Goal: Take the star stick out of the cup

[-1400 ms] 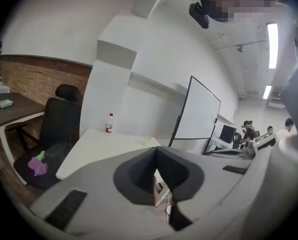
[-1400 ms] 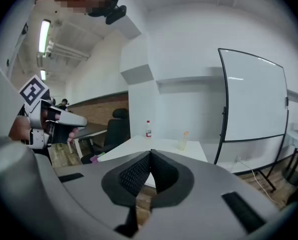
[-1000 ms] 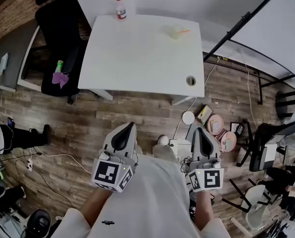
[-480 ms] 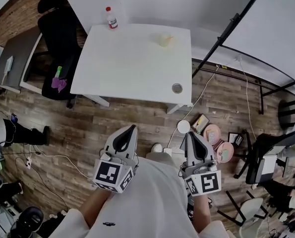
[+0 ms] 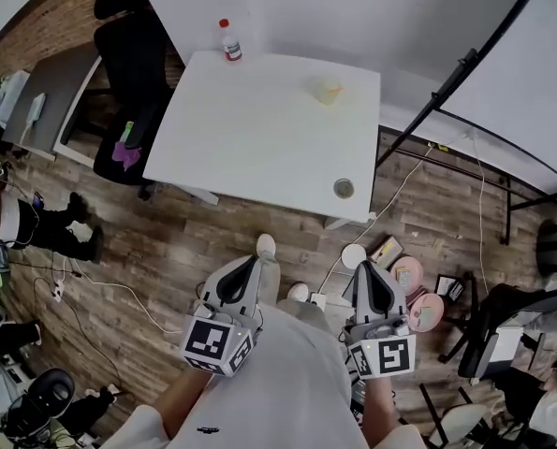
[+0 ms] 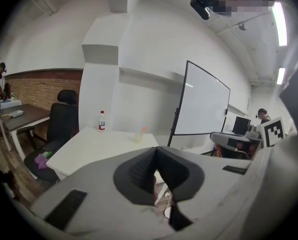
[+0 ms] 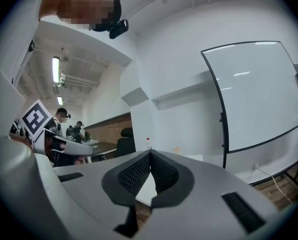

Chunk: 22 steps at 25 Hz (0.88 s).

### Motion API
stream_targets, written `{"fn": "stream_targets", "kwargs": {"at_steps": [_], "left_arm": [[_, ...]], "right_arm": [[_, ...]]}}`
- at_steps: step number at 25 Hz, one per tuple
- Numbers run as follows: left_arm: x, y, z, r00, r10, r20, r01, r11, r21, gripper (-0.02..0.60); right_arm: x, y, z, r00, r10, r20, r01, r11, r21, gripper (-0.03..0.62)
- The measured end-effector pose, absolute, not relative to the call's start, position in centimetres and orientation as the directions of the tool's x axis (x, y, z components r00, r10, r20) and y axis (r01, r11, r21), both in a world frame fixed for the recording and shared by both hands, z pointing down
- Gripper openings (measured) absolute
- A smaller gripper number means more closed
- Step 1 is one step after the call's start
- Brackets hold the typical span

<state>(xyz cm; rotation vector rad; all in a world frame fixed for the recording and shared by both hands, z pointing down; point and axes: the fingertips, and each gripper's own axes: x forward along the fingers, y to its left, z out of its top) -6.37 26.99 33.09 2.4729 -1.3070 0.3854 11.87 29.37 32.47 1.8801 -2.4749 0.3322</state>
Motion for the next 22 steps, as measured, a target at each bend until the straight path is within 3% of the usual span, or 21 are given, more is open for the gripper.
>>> {"fn": "stream_targets", "kwargs": {"at_steps": [22], "left_arm": [[-2.2,3.1,33.5,0.695,-0.624,0.358,-0.711,-0.670,0.213,-0.005]], "right_arm": [[13.3,8.4,31.9,-0.144,-0.972,0.183,-0.985,0.124,-0.116,0.002]]}}
